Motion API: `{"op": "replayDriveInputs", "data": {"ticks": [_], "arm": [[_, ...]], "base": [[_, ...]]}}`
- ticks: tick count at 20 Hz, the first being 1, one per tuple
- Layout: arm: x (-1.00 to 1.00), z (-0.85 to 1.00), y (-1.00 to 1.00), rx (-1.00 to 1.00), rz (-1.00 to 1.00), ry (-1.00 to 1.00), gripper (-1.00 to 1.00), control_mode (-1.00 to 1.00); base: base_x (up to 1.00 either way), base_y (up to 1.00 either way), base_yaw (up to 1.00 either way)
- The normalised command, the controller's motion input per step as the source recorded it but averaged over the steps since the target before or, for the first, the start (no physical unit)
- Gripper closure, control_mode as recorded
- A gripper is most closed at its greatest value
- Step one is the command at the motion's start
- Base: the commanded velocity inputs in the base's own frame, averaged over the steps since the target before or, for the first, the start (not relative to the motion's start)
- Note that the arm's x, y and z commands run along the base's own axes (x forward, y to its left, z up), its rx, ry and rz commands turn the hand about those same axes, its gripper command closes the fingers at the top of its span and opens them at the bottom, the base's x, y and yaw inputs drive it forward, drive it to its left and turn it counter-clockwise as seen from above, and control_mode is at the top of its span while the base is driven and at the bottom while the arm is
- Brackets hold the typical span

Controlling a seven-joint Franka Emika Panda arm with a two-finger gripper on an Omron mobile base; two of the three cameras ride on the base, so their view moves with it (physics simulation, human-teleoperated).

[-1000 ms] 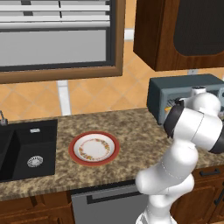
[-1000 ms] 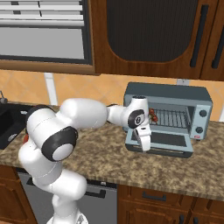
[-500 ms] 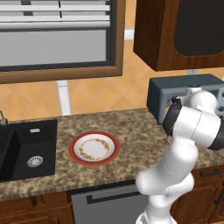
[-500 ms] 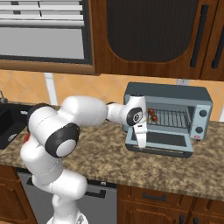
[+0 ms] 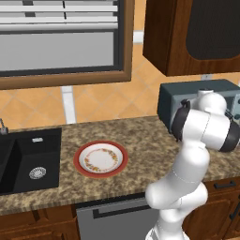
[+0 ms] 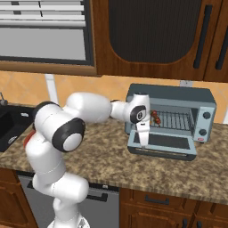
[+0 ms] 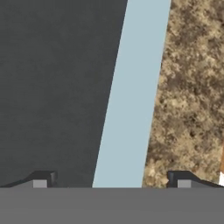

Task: Pick up the kebab skewer and baguette bread, and place them inside the toaster oven. Close the toaster oven door and start by setting the timer.

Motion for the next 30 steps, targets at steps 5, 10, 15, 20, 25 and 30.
{"op": "replayDriveInputs", "data": {"ticks": [5, 10, 15, 20, 25, 30], "arm": [[0.03, 0.0, 0.0, 0.01, -0.03, 0.0, -1.0, -1.0], [0.16, 0.0, 0.0, 0.0, -0.03, 0.0, -1.0, -1.0], [0.28, 0.0, 0.0, 0.0, -0.04, 0.0, -1.0, -1.0], [0.36, 0.0, 0.0, 0.0, -0.04, 0.0, -1.0, -1.0], [0.3, 0.0, 0.0, 0.01, -0.04, 0.0, -1.0, -1.0], [0.23, 0.0, 0.0, 0.01, -0.04, 0.0, -1.0, -1.0]], "base": [[0.0, 0.0, 0.0], [0.0, 0.0, 0.0], [0.0, 0.0, 0.0], [0.0, 0.0, 0.0], [0.0, 0.0, 0.0], [0.0, 0.0, 0.0]]}}
